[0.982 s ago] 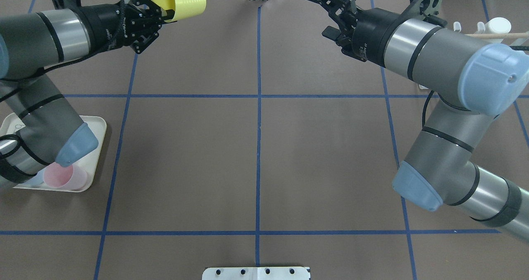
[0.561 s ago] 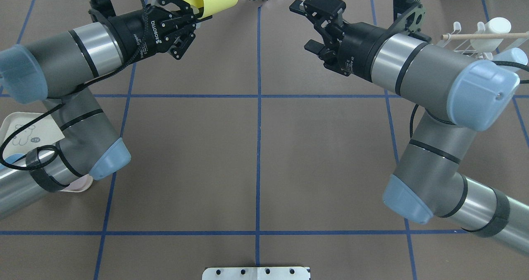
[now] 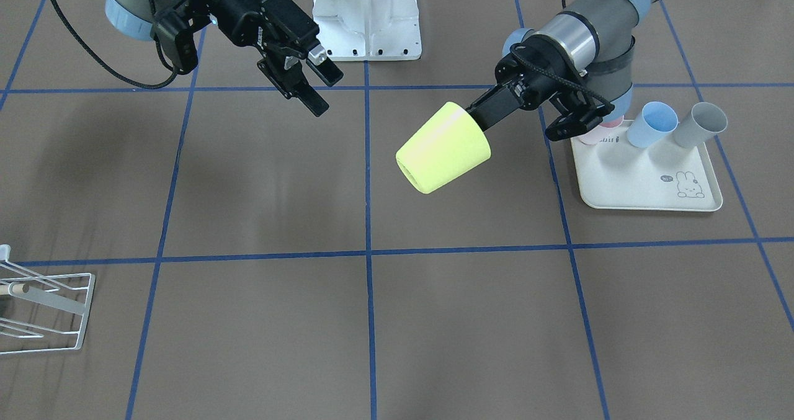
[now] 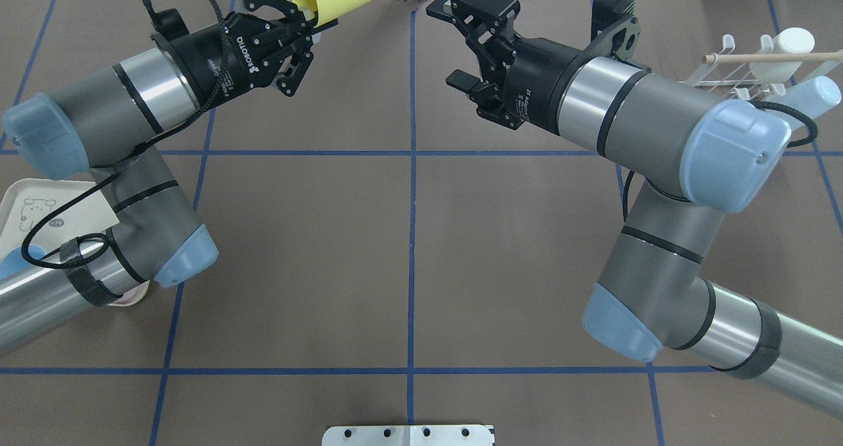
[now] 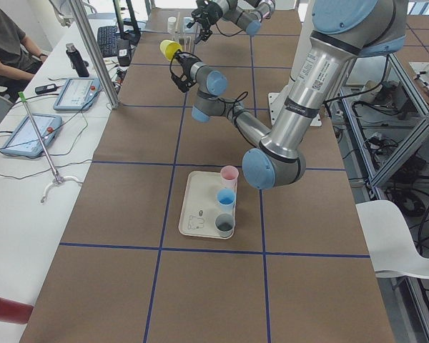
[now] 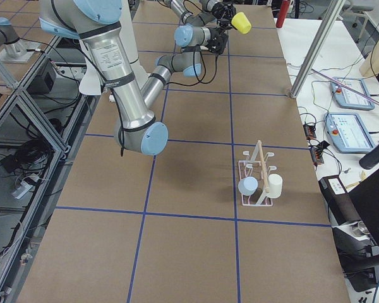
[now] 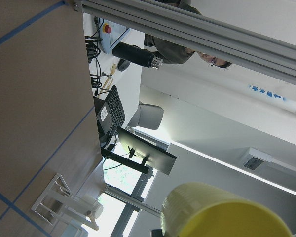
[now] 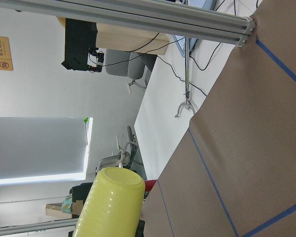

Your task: Transfer IKEA cup to right arm and place on rack

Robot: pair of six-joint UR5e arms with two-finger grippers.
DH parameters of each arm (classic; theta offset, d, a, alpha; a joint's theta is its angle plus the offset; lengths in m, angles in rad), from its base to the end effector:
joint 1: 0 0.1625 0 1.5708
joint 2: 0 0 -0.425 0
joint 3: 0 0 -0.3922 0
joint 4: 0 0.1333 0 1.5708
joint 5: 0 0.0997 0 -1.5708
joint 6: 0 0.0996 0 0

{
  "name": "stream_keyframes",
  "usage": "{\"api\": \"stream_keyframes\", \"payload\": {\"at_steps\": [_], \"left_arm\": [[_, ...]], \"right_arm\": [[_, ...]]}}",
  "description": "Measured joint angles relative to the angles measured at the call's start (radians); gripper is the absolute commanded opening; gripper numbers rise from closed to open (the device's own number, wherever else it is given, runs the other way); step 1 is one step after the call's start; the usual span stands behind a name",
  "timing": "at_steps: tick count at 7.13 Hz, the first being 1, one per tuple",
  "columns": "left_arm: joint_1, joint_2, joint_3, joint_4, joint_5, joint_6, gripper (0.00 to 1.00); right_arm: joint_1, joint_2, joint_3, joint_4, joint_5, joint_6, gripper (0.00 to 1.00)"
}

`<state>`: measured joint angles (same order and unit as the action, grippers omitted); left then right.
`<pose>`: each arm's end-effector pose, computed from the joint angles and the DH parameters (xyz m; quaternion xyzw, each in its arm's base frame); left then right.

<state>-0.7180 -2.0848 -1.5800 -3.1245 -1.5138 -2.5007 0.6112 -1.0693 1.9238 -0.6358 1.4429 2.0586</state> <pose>0.3509 -0.4911 0.2012 -0.0767 0.8580 -0.3890 0.3266 -0.3557 -0.4275 0.1206 0.0879 -0.7745 0.3686 0.5065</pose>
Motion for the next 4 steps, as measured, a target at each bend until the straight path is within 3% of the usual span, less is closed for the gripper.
{"api": "stream_keyframes", "payload": {"at_steps": [4], "left_arm": [[0.053,-0.055,0.02,-0.035,0.026,-0.03,0.0]], "right_arm": [[-0.001,0.036,-0.055,0.014,0.0,0.017,1.0]]}}
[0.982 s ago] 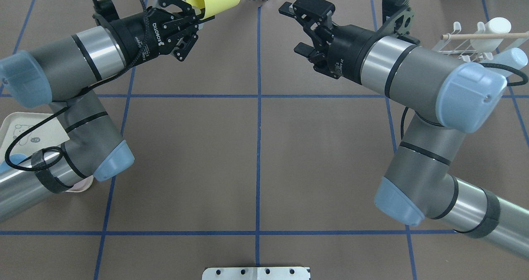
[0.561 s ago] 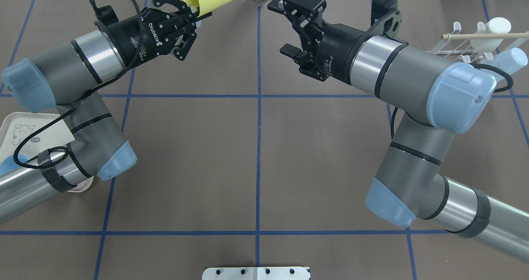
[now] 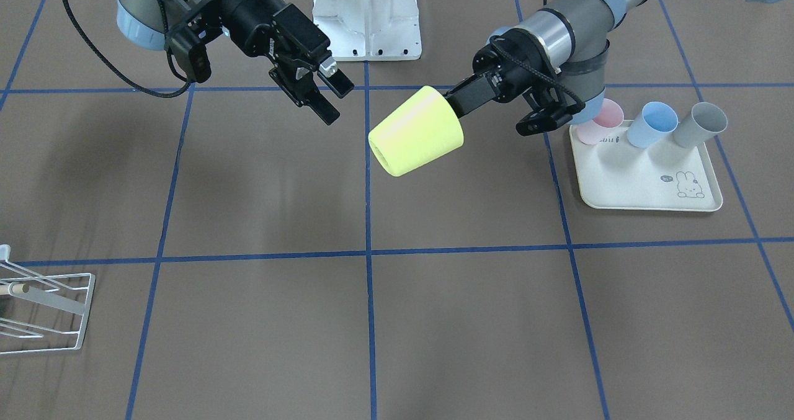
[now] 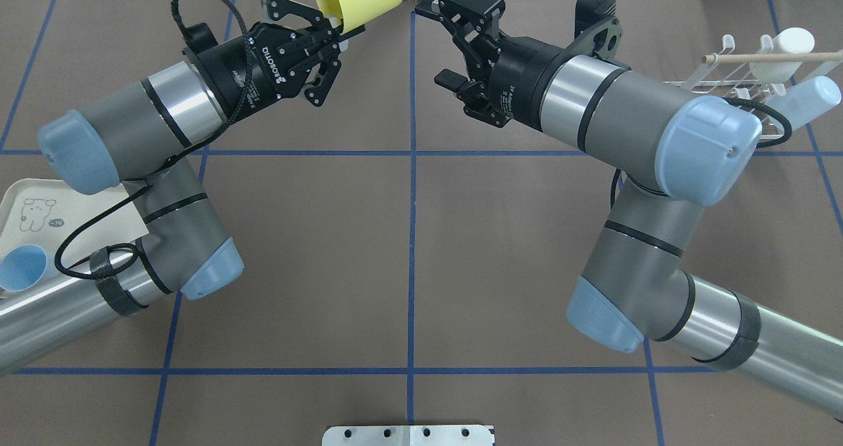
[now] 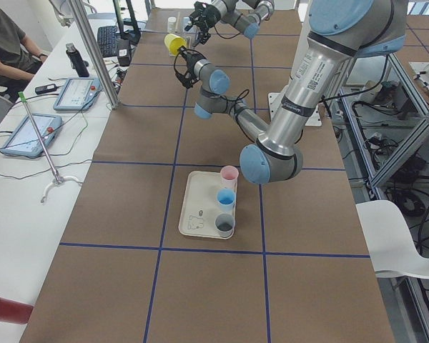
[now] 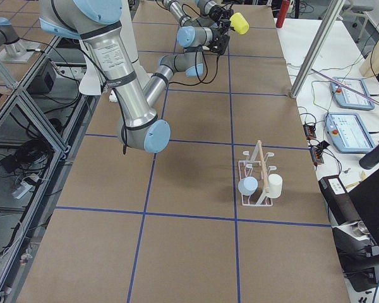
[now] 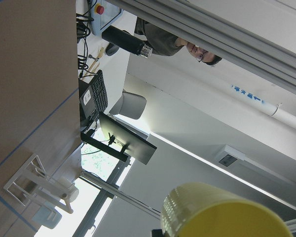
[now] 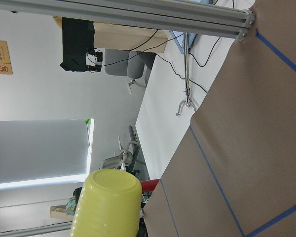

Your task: Transfer IKEA cup to right arm and place on rack

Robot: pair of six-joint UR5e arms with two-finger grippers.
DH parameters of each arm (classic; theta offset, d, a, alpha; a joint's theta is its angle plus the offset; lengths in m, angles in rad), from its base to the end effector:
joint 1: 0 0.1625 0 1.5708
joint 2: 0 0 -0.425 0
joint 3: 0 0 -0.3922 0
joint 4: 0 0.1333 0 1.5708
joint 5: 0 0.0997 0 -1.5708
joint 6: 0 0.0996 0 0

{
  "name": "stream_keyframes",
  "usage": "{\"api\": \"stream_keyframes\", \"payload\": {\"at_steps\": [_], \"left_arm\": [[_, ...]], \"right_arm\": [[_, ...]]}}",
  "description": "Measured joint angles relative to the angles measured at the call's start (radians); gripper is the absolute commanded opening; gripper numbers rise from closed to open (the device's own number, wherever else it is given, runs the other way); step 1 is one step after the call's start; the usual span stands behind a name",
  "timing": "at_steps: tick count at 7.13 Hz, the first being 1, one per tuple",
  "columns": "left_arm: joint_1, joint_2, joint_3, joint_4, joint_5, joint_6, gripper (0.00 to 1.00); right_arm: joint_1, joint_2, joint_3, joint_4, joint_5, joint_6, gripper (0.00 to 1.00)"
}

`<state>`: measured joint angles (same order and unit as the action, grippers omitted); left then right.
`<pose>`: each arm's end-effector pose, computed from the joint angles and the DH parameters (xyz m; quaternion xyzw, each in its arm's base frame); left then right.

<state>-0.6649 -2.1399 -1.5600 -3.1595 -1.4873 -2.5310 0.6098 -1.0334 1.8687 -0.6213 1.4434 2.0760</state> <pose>0.3774 -0.4758 0.1751 -0.1095 0.8715 -0.3713 0.3011 -0.3723 -0.4381 0.1184 0.0805 -0.7738 0.3734 0.5052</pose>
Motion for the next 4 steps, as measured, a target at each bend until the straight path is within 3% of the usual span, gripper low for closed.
{"api": "stream_keyframes", "payload": {"at_steps": [4], "left_arm": [[0.02,-0.012,0.013,0.003,0.001,0.001,0.0]], "right_arm": [[0.001,0.014,-0.004,0.008,0.0,0.015,1.0]]}}
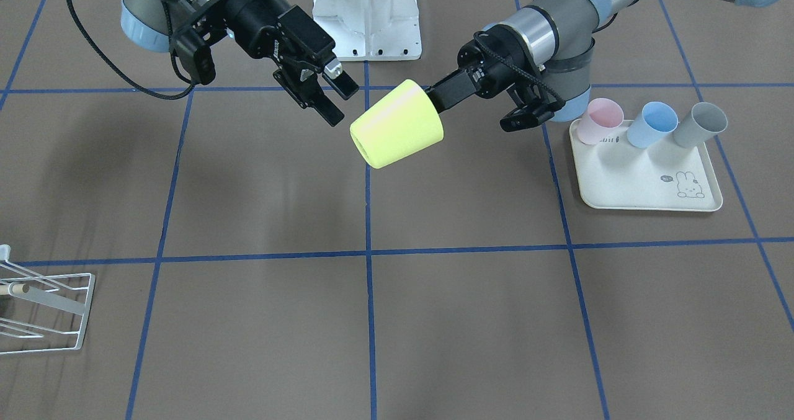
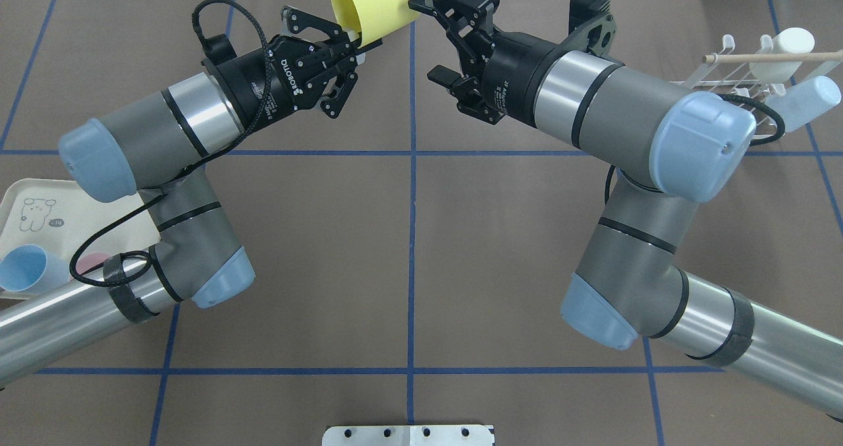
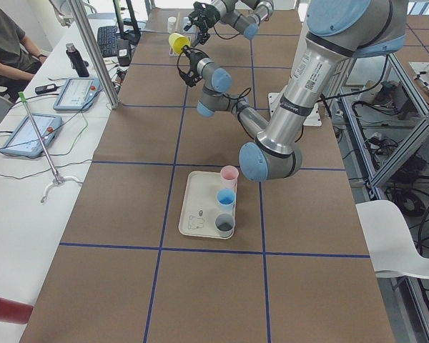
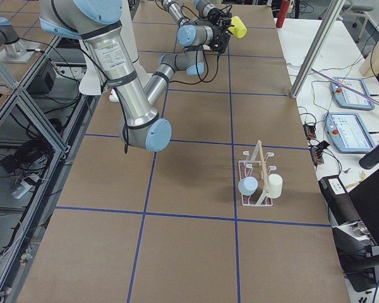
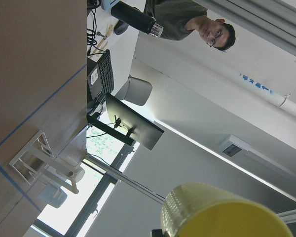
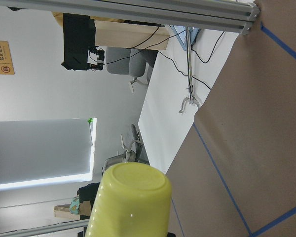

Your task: Transfer IKEA cup to right arm and place on rack

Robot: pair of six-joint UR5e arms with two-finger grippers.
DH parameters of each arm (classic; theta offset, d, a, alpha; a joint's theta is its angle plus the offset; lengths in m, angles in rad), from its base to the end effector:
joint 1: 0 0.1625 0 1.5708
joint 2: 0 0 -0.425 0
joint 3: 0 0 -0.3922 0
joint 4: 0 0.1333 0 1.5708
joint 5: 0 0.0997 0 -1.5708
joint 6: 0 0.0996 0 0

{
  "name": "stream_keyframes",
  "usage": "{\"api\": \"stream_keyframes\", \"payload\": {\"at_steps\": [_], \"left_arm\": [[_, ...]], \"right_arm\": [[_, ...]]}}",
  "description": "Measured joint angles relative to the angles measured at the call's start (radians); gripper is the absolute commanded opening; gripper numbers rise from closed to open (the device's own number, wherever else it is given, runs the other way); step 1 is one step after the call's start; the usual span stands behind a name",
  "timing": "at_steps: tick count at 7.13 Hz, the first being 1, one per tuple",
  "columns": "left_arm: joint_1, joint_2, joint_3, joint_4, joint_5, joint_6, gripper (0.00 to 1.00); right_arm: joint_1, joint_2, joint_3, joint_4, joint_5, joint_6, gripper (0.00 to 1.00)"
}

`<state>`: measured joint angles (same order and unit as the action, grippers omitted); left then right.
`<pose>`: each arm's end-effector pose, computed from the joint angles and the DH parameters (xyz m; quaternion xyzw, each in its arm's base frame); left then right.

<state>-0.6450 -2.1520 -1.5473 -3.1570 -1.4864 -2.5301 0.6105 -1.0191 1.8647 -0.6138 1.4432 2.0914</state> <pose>0.3906 -0.4712 0.1726 -0.1174 0.8697 -0.3694 0.3056 -0.3720 -0.4384 0.1112 0.0747 -0.7800 0.3741 0.4961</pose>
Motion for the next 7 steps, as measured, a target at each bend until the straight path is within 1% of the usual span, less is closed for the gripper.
{"api": "stream_keyframes", "payload": {"at_steps": [7], "left_arm": [[0.023,-0.006,-0.004,-0.002,0.014,-0.01,0.0]], "right_arm": [[0.0,0.002,-0.006,0.003,-0.02,0.011,1.0]]}}
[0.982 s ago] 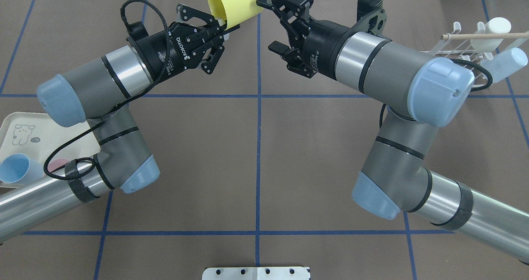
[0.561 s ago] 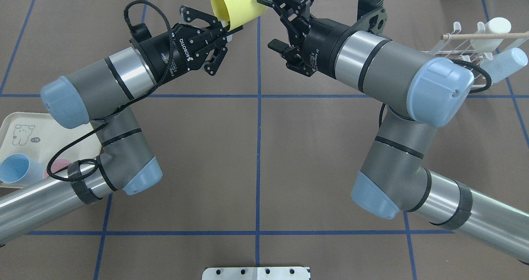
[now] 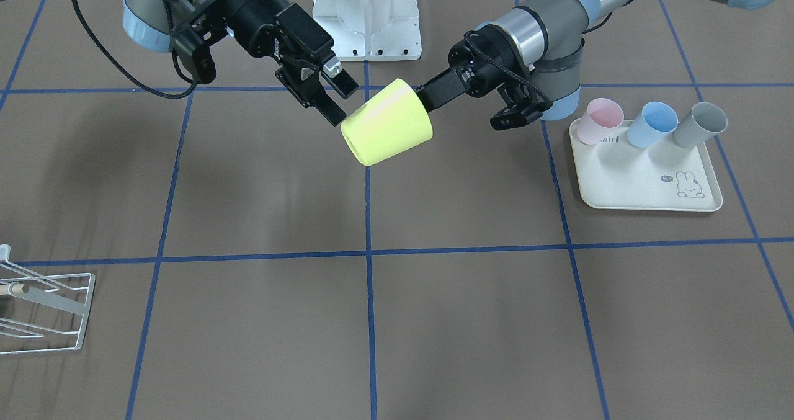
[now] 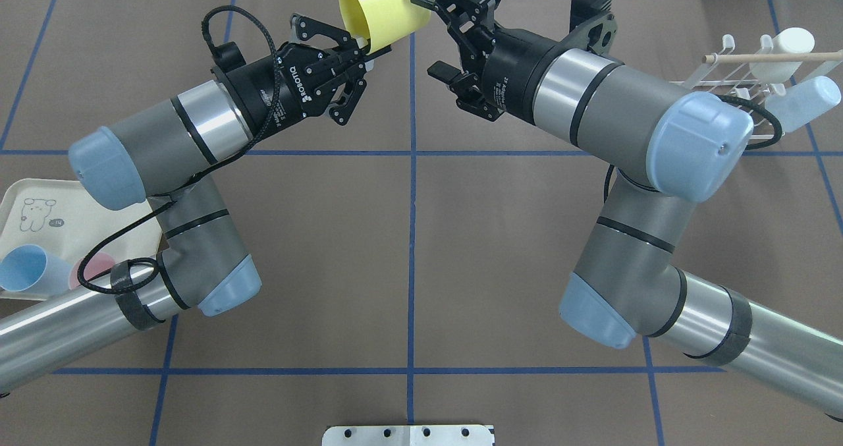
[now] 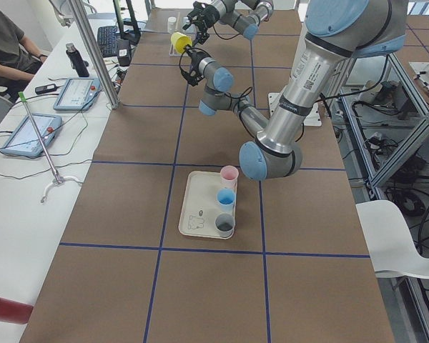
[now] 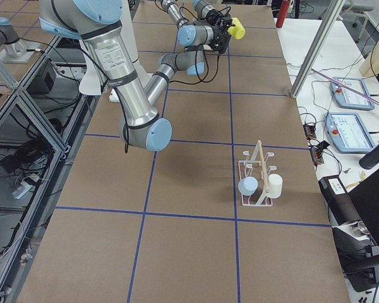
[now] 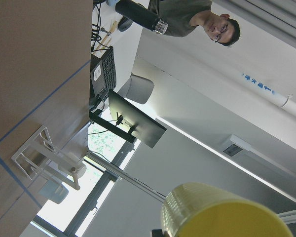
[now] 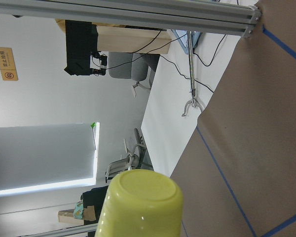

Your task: Transfer IKEA cup to right arm and place on rack

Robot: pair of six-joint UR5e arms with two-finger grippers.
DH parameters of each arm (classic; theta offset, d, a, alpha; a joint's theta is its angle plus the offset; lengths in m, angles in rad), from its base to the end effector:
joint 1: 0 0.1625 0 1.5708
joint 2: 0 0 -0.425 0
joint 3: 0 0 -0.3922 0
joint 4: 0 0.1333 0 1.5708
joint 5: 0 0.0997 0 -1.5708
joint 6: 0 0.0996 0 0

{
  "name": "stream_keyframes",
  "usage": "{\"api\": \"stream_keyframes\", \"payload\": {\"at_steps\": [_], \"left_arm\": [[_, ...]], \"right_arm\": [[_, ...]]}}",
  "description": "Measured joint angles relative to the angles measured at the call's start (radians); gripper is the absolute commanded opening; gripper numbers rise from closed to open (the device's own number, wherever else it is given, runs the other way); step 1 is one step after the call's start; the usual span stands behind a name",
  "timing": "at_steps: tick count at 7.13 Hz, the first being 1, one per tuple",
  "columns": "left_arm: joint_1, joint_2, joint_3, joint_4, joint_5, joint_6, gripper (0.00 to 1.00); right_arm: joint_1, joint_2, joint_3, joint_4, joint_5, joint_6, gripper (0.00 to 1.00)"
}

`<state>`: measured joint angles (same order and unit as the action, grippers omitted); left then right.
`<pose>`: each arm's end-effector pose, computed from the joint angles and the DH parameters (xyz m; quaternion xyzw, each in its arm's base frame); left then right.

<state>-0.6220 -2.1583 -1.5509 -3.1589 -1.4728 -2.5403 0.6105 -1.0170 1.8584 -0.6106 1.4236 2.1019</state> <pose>0.3993 -0.4623 0.1675 -0.1293 0.8706 -0.3678 0.2999 -0.3724 -0.4411 0.1120 0.0767 -0.7793 0.3831 0.4900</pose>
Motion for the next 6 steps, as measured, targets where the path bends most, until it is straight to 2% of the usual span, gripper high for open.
{"api": "stream_keyframes", "payload": {"at_steps": [6], "left_arm": [[0.037,-0.001,-0.022,-0.001,0.035,-0.002,0.0]], "right_arm": [[0.002,0.0,-0.001,0.0,0.0,0.001,1.0]]}}
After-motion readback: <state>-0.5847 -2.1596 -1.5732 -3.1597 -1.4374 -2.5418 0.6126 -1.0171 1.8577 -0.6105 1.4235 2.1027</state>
